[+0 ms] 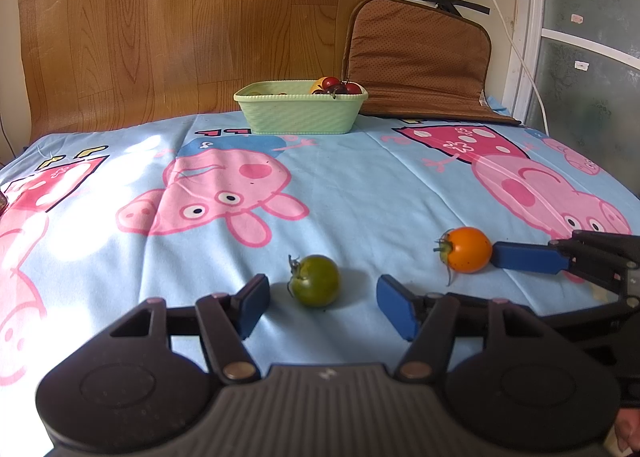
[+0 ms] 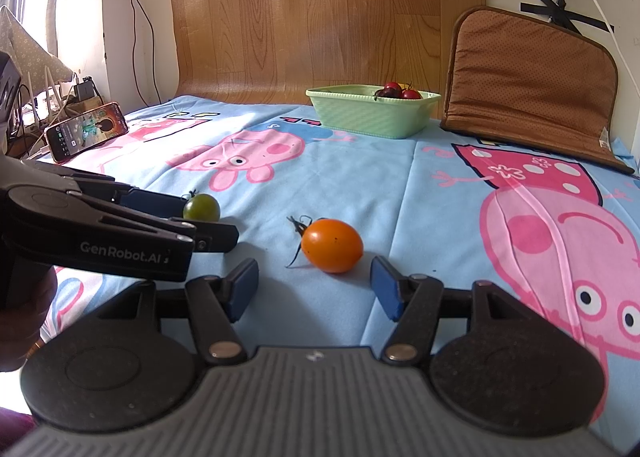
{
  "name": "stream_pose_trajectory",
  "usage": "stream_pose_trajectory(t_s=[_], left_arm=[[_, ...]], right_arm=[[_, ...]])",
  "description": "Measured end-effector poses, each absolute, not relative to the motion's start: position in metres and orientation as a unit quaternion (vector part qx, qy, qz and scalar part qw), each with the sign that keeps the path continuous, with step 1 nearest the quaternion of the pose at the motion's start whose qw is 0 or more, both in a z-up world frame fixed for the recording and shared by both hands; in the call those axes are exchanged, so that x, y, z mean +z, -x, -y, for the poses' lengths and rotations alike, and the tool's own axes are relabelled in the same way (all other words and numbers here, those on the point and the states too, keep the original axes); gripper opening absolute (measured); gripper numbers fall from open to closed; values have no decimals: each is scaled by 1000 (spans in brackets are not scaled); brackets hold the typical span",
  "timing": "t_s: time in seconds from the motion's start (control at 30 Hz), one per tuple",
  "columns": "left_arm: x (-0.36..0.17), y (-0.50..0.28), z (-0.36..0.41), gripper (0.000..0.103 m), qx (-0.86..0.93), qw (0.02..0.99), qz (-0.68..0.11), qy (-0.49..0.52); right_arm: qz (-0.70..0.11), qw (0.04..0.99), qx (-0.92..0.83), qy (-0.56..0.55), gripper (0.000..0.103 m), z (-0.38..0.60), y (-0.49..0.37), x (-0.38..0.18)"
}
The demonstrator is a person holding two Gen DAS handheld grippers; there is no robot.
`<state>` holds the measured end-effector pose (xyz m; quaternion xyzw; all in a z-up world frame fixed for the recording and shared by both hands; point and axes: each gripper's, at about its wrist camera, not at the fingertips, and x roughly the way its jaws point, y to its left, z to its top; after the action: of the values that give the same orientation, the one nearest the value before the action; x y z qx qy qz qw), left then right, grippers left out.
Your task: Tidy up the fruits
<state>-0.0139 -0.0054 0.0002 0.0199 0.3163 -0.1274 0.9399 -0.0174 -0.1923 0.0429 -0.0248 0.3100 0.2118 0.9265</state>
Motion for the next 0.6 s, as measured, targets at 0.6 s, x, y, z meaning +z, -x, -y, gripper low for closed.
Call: stream_pose_trajectory(t_s=[0.6], left_arm=[[0,12,9,61,-123,940,-318,-29]], right_arm=[[-308,927,213,24,65,193,18,44]])
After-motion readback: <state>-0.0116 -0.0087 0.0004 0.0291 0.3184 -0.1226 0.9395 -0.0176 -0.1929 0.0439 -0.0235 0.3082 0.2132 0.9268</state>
